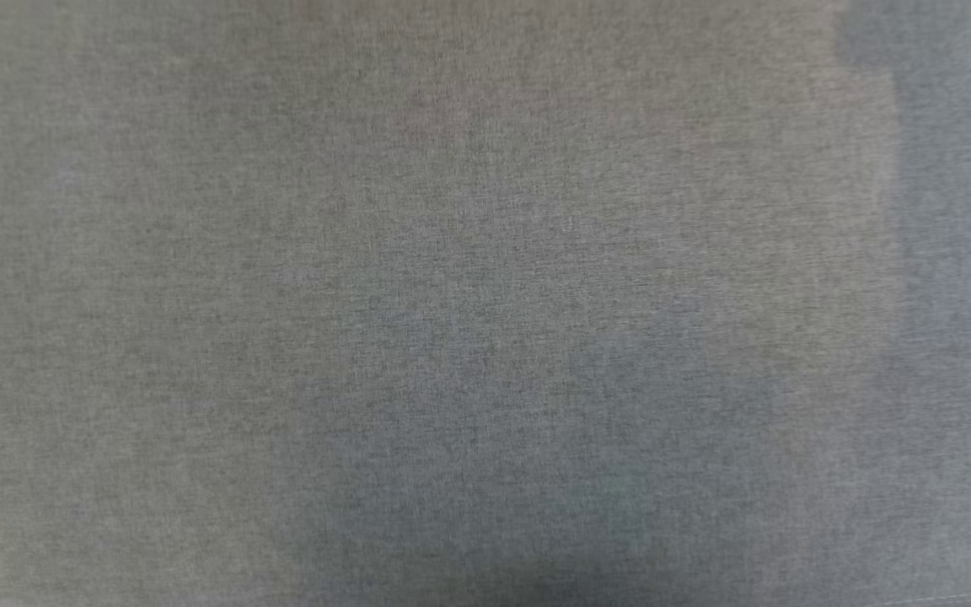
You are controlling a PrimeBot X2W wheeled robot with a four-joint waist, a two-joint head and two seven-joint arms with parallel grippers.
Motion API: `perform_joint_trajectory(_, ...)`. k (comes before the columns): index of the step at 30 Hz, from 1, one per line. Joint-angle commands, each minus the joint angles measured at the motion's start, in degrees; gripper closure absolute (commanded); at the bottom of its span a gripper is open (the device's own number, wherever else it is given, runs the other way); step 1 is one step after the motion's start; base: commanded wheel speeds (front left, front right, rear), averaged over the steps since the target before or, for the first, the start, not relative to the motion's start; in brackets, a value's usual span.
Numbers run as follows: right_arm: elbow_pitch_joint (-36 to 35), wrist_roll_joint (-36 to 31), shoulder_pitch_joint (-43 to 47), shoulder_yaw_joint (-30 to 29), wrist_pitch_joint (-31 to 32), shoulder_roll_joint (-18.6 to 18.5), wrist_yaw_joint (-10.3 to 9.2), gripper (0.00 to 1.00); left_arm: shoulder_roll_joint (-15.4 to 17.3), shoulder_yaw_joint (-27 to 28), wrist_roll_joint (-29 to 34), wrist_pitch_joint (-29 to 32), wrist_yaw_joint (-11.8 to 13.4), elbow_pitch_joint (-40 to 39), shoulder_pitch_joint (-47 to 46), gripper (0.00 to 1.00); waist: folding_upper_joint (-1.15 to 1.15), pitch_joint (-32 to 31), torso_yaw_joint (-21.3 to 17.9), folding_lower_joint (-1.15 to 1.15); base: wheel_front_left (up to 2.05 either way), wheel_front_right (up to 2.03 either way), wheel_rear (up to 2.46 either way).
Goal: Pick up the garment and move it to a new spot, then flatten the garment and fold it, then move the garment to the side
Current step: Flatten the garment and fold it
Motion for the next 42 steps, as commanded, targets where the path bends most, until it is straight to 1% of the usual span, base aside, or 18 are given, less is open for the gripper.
perform_joint_trajectory(1, 1.78, -0.62, -1.24, -0.04, -1.79, 0.47, -0.11, 1.0, -0.21, 0.03, 0.52, -2.15, 0.02, 1.68, -1.55, 1.0, 0.0, 3.94, 0.97, -0.02, 0.0, 0.0, 0.0)
perform_joint_trajectory(5, 6.1, -0.64, -1.26, 1.13, -5.3, 2.31, -0.11, 1.0, -1.33, -0.93, 0.55, -7.58, -0.01, 6.47, -1.31, 1.0, 0.0, 4.69, 1.67, -0.02, 0.0, 0.0, 0.0)
perform_joint_trajectory(9, 9.08, 0.91, 1.86, 2.74, -7.14, 2.85, -0.11, 1.0, -2.79, -2.2, -0.48, -11.82, -0.03, 10.04, 2.42, 1.0, 0.0, 3.95, 2.69, -0.02, 0.0, 0.0, 0.0)
perform_joint_trajectory(15, 10.78, 6.16, 11.98, 6.58, -7.24, 2.93, -0.11, 1.0, -4.48, -3.66, -3.26, -16.21, -0.06, 13.4, 13.74, 1.0, 0.0, -0.77, 3.15, -0.02, 0.0, 0.0, 0.0)
perform_joint_trajectory(21, 9.71, 13.44, 24.76, 10.62, -2.72, 1.11, -0.11, 1.0, -4.96, -3.6, -7.1, -17.18, -0.07, 14.69, 28.59, 1.0, 0.0, -7.53, 3.11, -0.02, 0.0, 0.0, 0.0)
perform_joint_trajectory(27, 7.57, 21.94, 36.78, 13.13, 6.48, -1.48, -0.11, 1.0, -4.75, -4.82, -10.14, -13.76, -0.07, 14.18, 42.65, 1.0, 0.0, -14.16, 3.52, -0.02, 0.0, 0.0, 0.0)
perform_joint_trajectory(32, 5.43, 28.26, 44.84, 13.3, 14.54, -3.9, -0.11, 1.0, -4.16, -6.28, -12.35, -8.28, -0.07, 11.79, 52.43, 1.0, 0.0, -18.77, 4.17, -0.02, 0.0, 0.0, 0.0)
perform_joint_trajectory(37, 4.29, 32.12, 51.41, 12.5, 21.38, -5.32, -0.11, 1.0, -3.09, -7.52, -13.94, -3.34, 0.22, 7.5, 60.83, 1.0, 0.0, -22.63, 4.86, -0.02, 0.0, 0.0, 0.0)
perform_joint_trajectory(42, 3.37, 34.51, 57.08, 10.71, 26.43, -5.54, -0.11, 1.0, -2.14, -8.13, -15.96, 1.24, 1.03, 3.2, 68.62, 1.0, 0.0, -25.8, 5.05, -0.02, 0.0, 0.0, 0.0)
